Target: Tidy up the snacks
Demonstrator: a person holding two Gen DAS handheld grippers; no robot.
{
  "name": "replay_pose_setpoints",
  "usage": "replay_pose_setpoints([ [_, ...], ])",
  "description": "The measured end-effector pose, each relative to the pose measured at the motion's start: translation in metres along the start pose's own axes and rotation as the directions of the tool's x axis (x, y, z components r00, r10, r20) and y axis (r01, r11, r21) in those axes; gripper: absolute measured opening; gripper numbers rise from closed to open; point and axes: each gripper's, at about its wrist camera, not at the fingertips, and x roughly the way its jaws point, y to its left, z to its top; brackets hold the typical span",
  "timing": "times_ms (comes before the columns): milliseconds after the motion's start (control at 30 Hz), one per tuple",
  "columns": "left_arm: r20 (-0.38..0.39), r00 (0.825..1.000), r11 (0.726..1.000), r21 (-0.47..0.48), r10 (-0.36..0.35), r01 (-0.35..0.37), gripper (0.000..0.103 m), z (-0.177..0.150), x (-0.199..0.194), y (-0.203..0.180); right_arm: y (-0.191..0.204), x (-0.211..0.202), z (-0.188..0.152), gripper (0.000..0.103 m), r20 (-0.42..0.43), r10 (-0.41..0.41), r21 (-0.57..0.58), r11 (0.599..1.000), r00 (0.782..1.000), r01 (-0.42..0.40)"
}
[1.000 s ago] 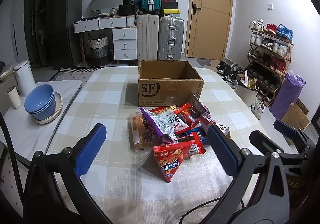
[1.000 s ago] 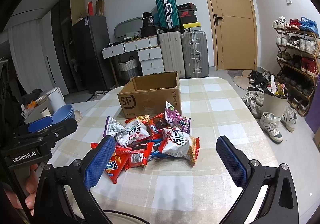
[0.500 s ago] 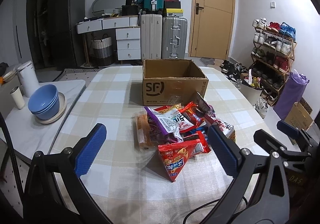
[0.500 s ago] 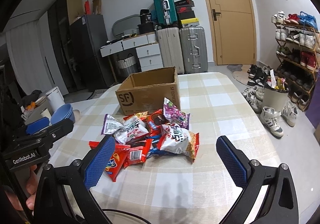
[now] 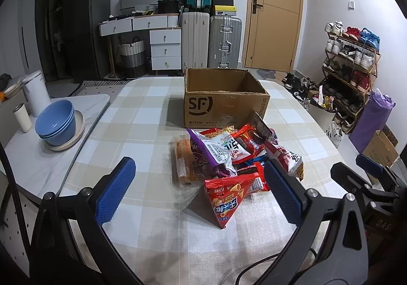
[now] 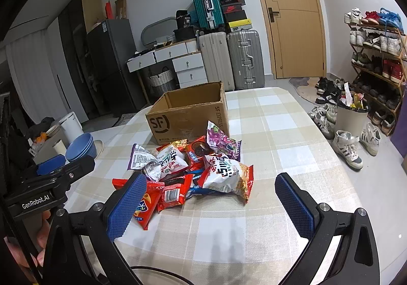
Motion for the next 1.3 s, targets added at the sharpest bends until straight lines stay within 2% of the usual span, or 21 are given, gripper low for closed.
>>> replay_pose_setpoints([
  [167,-0.019,1.0,0.999,-0.025,-0.025,0.024,0.101,-0.002,0.008,0.014,0.0,0.0,-0.001,0.103,0.001,0.003,-0.001,1.0,1.0,-0.003],
  [300,-0.073,0.993,0.995,-0.035,-0.097,0.095,0.101,-0.013,0.026,0.025,-0.001,0.003,-0.003,0.103,0.004,0.004,-0.005,1.0,1.0,-0.004],
  [433,-0.14,0.978,0.988,-0.019,-0.155,0.154,0.101,-0.028,0.054,0.018,-0.004,0.011,-0.007,0.103,-0.02,0.016,-0.002,1.0,1.0,-0.016],
  [567,-0.182,0.968,0.985,0.004,-0.171,0.175,0.1,-0.04,0.086,0.002,-0.008,0.02,-0.012,0.103,-0.041,0.025,-0.003,1.0,0.999,-0.025],
  [633,-0.201,0.964,0.984,0.002,-0.174,0.178,0.097,-0.043,0.1,-0.001,-0.01,0.025,-0.014,0.103,-0.045,0.021,-0.004,1.0,0.999,-0.022],
  [667,-0.218,0.96,0.983,0.0,-0.177,0.182,0.09,-0.046,0.111,-0.002,-0.013,0.027,-0.015,0.103,-0.046,0.022,-0.001,1.0,0.999,-0.022],
  [700,-0.236,0.954,0.981,0.002,-0.186,0.192,0.078,-0.048,0.12,-0.005,-0.015,0.03,-0.015,0.103,-0.048,0.022,0.003,1.0,0.999,-0.022],
  [733,-0.252,0.95,0.981,0.003,-0.186,0.193,0.074,-0.049,0.126,-0.006,-0.016,0.032,-0.016,0.103,-0.052,0.021,0.006,1.0,0.998,-0.02],
  [867,-0.277,0.939,0.979,-0.024,-0.203,0.205,0.07,-0.055,0.143,-0.006,-0.023,0.045,-0.021,0.103,-0.082,0.021,0.02,1.0,0.996,-0.019],
  [1000,-0.268,0.938,0.974,-0.022,-0.221,0.224,0.058,-0.055,0.147,-0.009,-0.027,0.057,-0.024,0.103,-0.109,0.037,0.037,0.999,0.993,-0.033],
  [1133,-0.244,0.938,0.969,-0.019,-0.244,0.247,0.053,-0.057,0.146,-0.009,-0.026,0.063,-0.027,0.103,-0.118,0.041,0.038,0.999,0.992,-0.037],
  [1300,-0.221,0.935,0.96,-0.044,-0.278,0.276,0.039,-0.058,0.131,0.003,-0.024,0.063,-0.028,0.103,-0.12,0.043,0.034,0.999,0.992,-0.039],
])
